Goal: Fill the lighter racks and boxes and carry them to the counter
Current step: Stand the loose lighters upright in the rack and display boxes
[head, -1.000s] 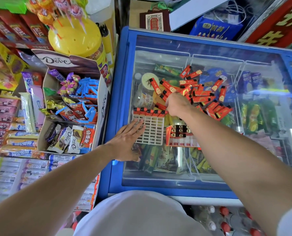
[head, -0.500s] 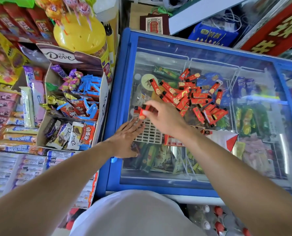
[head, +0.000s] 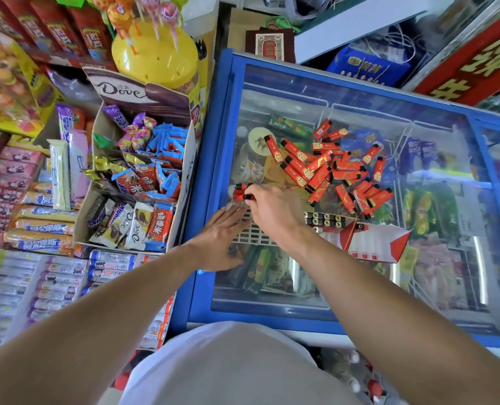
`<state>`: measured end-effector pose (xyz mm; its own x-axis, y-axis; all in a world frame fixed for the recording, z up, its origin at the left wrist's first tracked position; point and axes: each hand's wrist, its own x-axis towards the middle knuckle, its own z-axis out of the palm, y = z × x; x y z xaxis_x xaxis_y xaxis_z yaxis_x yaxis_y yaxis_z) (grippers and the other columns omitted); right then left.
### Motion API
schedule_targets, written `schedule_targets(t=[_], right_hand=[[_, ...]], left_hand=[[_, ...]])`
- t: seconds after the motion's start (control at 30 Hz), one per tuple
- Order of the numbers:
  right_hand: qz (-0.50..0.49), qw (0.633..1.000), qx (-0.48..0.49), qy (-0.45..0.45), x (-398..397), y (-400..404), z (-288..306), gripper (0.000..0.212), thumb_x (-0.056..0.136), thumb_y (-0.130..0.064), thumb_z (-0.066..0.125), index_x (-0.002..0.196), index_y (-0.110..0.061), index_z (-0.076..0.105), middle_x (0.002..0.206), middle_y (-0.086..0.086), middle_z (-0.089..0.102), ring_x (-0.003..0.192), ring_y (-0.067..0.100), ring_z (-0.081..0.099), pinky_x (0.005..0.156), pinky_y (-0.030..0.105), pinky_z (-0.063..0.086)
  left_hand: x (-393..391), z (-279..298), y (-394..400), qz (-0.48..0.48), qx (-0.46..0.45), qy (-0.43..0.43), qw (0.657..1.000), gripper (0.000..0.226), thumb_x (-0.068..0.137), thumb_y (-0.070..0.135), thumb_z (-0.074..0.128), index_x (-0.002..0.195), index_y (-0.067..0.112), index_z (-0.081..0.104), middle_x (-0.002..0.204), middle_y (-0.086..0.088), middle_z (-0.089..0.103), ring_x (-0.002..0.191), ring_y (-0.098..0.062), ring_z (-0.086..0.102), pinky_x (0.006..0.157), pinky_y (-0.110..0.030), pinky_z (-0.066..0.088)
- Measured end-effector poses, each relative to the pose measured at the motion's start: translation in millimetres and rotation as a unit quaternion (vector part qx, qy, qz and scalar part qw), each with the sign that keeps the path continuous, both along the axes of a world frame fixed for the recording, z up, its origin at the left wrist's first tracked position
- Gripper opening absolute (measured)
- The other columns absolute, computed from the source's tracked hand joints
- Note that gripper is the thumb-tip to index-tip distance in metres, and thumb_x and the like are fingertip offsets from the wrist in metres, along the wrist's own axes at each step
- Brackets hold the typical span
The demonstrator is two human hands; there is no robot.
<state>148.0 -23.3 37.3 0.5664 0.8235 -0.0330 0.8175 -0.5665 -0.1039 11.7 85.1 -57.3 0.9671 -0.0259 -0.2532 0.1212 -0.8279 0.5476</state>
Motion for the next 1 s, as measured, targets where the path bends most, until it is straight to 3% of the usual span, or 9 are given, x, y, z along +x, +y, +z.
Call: schedule_targets(t=[0.17,0.47,0.63,0.8,0.9,1.0], right_hand=[[-0.007,1.000,-0.014,-0.011,-2.7,0.8,2.1,0.019,0.098,-0.037,0.059,0.113,-0.028,0.068,0.098,-0.010,0.073,0.080,0.010,0.070,0.063,0.030,0.056],[-0.014,0.999,0.029,-0.037,-7.6,6.5,1.3,0.016,0.096,-0.041,0.062,0.107,-0.030,0.062,0.078,-0.010,0.073,0.066,0.012,0.069,0.052,0.026,0.052],[-0.016,0.999,0.044,-0.025,-4.9,8.6,-3.5,0.012,0.097,-0.039,0.061,0.094,-0.030,0.068,0.082,-0.011,0.072,0.067,0.011,0.067,0.051,0.024,0.047],[-0.034,0.997,0.067,0.019,-3.2,3.1,-4.7,0.013,0.096,-0.040,0.064,0.096,-0.033,0.075,0.089,-0.016,0.074,0.070,0.002,0.067,0.052,0.023,0.050],[-0.070,0.989,0.114,0.062,10.8,-5.8,3.4,0.012,0.096,-0.040,0.064,0.099,-0.034,0.075,0.089,-0.021,0.073,0.061,-0.010,0.058,0.045,0.012,0.040],[-0.111,0.983,0.123,0.076,35.7,-10.4,8.3,0.011,0.095,-0.041,0.066,0.099,-0.035,0.073,0.092,-0.022,0.072,0.068,-0.007,0.061,0.050,0.013,0.043]], left_hand=[[0.2,-2.0,-1.9,-0.002,0.007,0.003,1.000,0.100,0.083,0.053,0.066,0.163,0.020,0.015,0.171,0.001,-0.008,0.153,-0.011,-0.023,0.125,-0.039,-0.013],[0.3,-2.3,-1.9,-0.002,0.007,0.008,1.000,0.102,0.083,0.052,0.068,0.163,0.022,0.013,0.171,0.002,-0.006,0.154,-0.012,-0.022,0.125,-0.039,-0.012],[1.0,-1.1,-2.7,-0.005,0.013,0.007,1.000,0.103,0.081,0.054,0.068,0.163,0.021,0.015,0.171,0.003,-0.006,0.154,-0.011,-0.020,0.126,-0.040,-0.011],[1.5,-0.4,-3.3,-0.009,0.024,0.021,0.999,0.104,0.081,0.056,0.066,0.164,0.023,0.011,0.170,0.005,-0.012,0.152,-0.010,-0.025,0.126,-0.041,-0.012],[1.3,1.0,-3.8,-0.013,0.030,0.034,0.999,0.105,0.083,0.057,0.065,0.164,0.023,0.006,0.169,0.003,-0.017,0.151,-0.009,-0.029,0.124,-0.038,-0.017],[0.9,3.8,-3.8,-0.017,0.028,0.043,0.999,0.106,0.084,0.056,0.065,0.164,0.023,0.003,0.168,0.004,-0.021,0.149,-0.008,-0.031,0.123,-0.037,-0.019]])
